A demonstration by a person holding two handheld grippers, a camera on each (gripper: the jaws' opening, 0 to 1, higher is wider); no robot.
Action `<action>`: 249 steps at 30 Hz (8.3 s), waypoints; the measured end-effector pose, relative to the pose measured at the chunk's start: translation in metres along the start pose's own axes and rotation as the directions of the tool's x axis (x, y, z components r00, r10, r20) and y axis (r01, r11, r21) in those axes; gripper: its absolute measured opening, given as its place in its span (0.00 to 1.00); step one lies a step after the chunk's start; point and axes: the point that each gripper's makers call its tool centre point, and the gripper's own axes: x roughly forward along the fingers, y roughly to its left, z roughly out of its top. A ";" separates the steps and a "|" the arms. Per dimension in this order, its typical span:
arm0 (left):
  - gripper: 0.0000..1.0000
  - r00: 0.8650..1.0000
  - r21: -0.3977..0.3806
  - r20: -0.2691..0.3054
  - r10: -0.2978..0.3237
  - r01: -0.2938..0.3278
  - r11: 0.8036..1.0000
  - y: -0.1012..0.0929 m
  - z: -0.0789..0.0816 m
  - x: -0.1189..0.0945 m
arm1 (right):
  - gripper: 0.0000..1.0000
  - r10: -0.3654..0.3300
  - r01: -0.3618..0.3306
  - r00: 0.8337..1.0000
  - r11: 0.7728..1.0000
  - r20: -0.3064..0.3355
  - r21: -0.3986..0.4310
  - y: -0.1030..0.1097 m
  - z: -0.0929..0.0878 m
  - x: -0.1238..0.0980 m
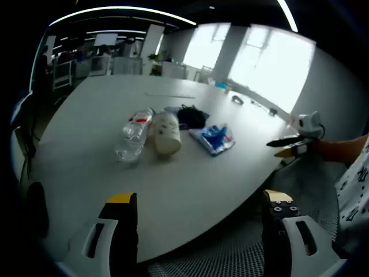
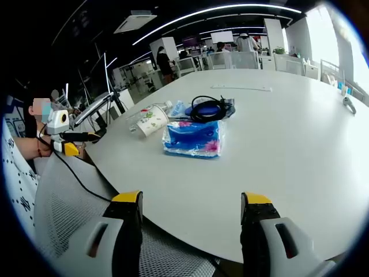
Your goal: Arrange the tabletop items into an orderly group along one side of the table until the central work area is clear of visible clutter.
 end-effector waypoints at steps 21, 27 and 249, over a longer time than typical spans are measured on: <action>0.85 1.000 0.010 0.003 -0.005 0.005 1.000 0.001 0.001 0.002 | 0.66 0.006 -0.006 1.000 1.000 0.005 -0.004 0.002 0.005 0.001; 0.84 1.000 0.013 0.003 -0.007 0.007 1.000 0.001 0.001 0.002 | 0.66 0.005 -0.005 1.000 1.000 0.002 -0.005 0.002 0.005 0.001; 0.29 0.959 0.132 -0.279 0.054 -0.017 0.991 -0.023 0.041 0.201 | 0.11 -0.029 0.025 0.996 0.999 -0.089 -0.042 -0.046 0.056 0.114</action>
